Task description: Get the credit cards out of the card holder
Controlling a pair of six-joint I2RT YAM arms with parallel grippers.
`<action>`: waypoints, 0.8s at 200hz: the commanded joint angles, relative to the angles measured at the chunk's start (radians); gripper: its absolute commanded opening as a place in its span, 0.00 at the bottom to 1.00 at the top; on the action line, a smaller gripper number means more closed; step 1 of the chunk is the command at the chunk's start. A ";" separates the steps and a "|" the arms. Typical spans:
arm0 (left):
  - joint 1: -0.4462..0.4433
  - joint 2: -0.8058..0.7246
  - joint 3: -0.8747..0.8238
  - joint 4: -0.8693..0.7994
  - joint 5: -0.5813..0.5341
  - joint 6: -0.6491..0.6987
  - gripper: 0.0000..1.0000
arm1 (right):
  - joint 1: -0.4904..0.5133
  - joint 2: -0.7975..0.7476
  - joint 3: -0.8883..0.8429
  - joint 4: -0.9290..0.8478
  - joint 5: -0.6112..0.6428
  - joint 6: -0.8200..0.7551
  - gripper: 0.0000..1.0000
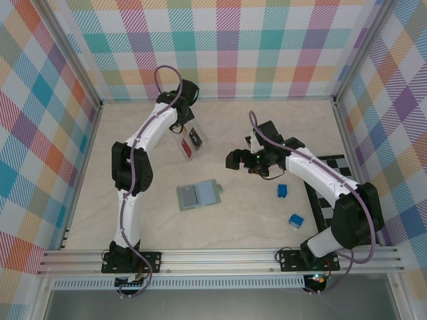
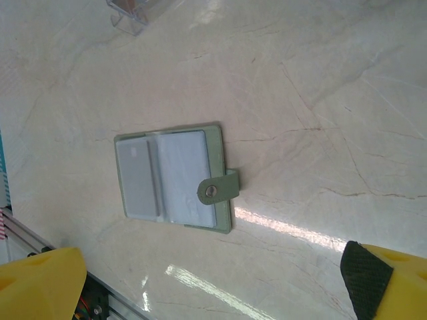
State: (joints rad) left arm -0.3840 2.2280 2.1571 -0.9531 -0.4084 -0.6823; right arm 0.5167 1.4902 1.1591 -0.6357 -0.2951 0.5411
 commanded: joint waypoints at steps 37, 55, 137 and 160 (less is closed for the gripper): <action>-0.009 0.092 0.090 -0.029 -0.066 0.044 0.00 | -0.003 -0.024 0.005 -0.019 0.005 0.012 1.00; -0.007 0.121 0.108 -0.027 -0.055 0.038 0.00 | -0.003 -0.023 0.004 -0.019 0.005 0.014 1.00; -0.003 0.178 0.149 -0.024 -0.041 0.040 0.00 | -0.003 -0.015 0.014 -0.024 -0.006 0.028 1.00; -0.002 0.183 0.150 -0.016 -0.051 0.057 0.00 | -0.003 -0.014 0.012 -0.030 -0.004 0.026 1.00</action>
State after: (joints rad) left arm -0.3836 2.3867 2.2814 -0.9657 -0.4374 -0.6563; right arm 0.5167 1.4883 1.1591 -0.6403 -0.2955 0.5610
